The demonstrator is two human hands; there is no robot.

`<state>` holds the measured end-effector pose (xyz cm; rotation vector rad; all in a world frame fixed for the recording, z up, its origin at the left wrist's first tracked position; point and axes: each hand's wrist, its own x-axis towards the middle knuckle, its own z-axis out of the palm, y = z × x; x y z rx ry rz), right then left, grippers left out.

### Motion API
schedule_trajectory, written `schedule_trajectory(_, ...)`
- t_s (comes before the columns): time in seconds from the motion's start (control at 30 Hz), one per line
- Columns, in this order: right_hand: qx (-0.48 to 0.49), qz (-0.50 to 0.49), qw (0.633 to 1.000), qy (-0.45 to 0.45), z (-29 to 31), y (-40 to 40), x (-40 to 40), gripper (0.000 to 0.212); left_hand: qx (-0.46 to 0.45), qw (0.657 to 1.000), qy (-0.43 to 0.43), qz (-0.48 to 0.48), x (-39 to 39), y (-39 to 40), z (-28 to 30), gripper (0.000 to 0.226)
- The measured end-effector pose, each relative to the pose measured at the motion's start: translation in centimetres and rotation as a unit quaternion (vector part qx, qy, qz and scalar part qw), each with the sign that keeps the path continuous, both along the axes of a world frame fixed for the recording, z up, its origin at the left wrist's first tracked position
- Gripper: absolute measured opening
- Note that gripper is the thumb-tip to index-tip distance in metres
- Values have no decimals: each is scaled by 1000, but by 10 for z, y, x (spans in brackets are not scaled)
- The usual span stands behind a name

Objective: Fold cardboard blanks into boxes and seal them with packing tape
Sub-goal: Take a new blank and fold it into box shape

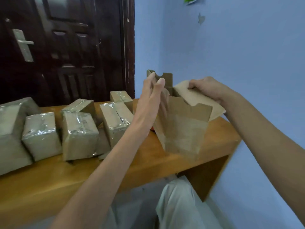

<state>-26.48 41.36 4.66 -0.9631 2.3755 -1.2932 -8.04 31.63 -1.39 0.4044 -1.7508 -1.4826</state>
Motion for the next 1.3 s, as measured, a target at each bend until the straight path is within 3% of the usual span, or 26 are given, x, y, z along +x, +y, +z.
schedule_trajectory(0.07, 22, 13, 1000, 15, -4, -8, -3, 19, -13, 1000, -2, 21, -1, -6, -3, 71)
schedule_trajectory(0.2, 84, 42, 994, 48, -23, -25, -6, 24, -35, 998, -3, 56, -3, -18, -12, 49)
schedule_trajectory(0.3, 61, 67, 996, 10, -50, -37, -3, 23, -75, 995, -53, 50, -7, -27, -25, 37)
schedule_trajectory(0.43, 55, 61, 994, 75, -60, -53, -3, 29, -150, 980, -127, 41, -14, -46, -38, 31)
schedule_trajectory(0.57, 78, 17, 987, 141, -51, -65, -12, 35, -199, 968, -151, 18, -12, -69, -27, 50)
schedule_trajectory(0.67, 126, -27, 972, 196, -44, -74, -18, 31, -264, 941, -209, -13, -11, -88, -19, 70)
schedule_trajectory(0.8, 183, -75, 941, 276, -43, -85, -21, 9, -283, 927, -238, -54, -11, -106, -19, 57)
schedule_trajectory(0.93, 190, -93, 934, 287, -46, -95, -29, 8, -301, 920, -242, -66, -10, -112, -23, 57)
schedule_trajectory(1.07, 181, -64, 944, 268, -48, -101, -38, 19, -323, 907, -269, -25, 8, -98, -24, 86)
schedule_trajectory(1.13, 191, -44, 939, 281, -49, -102, -39, 22, -397, 856, -329, 28, 33, -92, -38, 100)
schedule_trajectory(1.23, 195, -27, 936, 292, -49, -103, -37, 25, -488, 713, -500, 58, 62, -98, -63, 115)
schedule_trajectory(1.3, 193, -20, 936, 294, -47, -104, -35, 26, -495, 681, -536, 60, 64, -105, -74, 118)
